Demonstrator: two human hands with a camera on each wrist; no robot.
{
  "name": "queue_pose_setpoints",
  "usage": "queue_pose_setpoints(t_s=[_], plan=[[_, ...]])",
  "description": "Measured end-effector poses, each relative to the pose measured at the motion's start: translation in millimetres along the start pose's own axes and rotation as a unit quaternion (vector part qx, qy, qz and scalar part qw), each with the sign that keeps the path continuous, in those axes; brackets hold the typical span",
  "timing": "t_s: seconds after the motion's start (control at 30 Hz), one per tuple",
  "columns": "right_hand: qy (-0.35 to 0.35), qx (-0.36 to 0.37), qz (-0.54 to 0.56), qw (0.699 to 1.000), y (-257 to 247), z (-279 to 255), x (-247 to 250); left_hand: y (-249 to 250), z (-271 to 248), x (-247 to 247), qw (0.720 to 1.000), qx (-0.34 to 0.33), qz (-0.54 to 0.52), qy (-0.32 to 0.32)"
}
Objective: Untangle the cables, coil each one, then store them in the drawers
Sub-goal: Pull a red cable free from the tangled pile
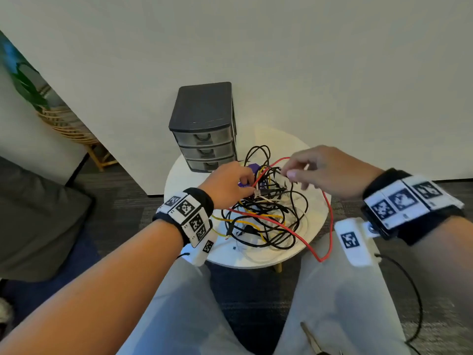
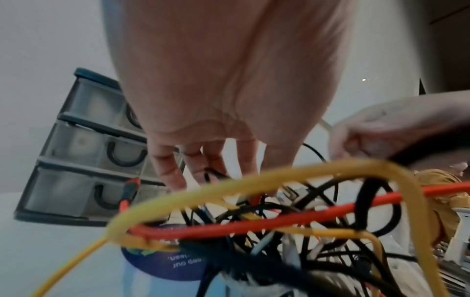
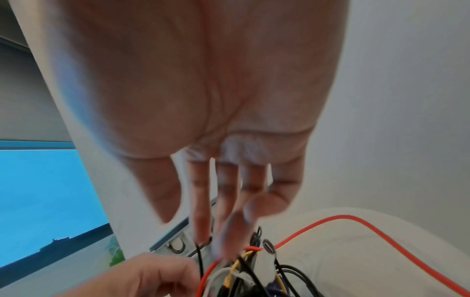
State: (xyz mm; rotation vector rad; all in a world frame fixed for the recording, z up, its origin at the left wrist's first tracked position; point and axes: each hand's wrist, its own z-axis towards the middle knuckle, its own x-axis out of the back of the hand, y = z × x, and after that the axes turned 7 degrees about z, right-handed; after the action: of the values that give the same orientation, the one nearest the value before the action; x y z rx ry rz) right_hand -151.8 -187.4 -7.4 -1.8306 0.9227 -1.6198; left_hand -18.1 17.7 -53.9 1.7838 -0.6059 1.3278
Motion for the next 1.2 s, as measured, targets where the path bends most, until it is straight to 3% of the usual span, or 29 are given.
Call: queue_pose_setpoints(t_s=[0.1, 0.3, 0.43, 0.6, 0.73, 0.9, 1.1, 1.2], plan=[[0.065, -0.014, -0.064, 0.996, 10, 30, -4, -4, 1, -4, 1.000, -0.001, -0.013, 0.022], [-0.026, -0.028, -0.176, 0.984, 22, 58, -25, -11, -5, -2, 0.997, -0.036, -0.052, 0.042], [-0.002, 0.023, -0.145, 0.989, 8, 51, -21, -12, -8, -3, 0.996, -0.033, -0.072, 0.041], [-0.054, 0.064, -0.073, 0.994, -36, 36, -6, -10, -4, -6, 0.999, -0.024, -0.034, 0.001], [0.024, 0.085, -0.001, 0.996, -50, 31, 0, -12, -2, -8, 0.998, -0.037, -0.054, -0.001], [0.139, 0.122, 0.142, 0.972, -69, 24, 18, -14, -6, -12, 0.999, -0.041, -0.021, 0.001], [0.167, 0.159, 0.152, 0.961, -88, 13, 39, -17, -8, -2, 0.996, -0.031, -0.080, 0.010], [0.196, 0.184, 0.137, 0.953, -91, 11, 44, -20, -6, 20, 0.991, -0.012, -0.121, 0.046]])
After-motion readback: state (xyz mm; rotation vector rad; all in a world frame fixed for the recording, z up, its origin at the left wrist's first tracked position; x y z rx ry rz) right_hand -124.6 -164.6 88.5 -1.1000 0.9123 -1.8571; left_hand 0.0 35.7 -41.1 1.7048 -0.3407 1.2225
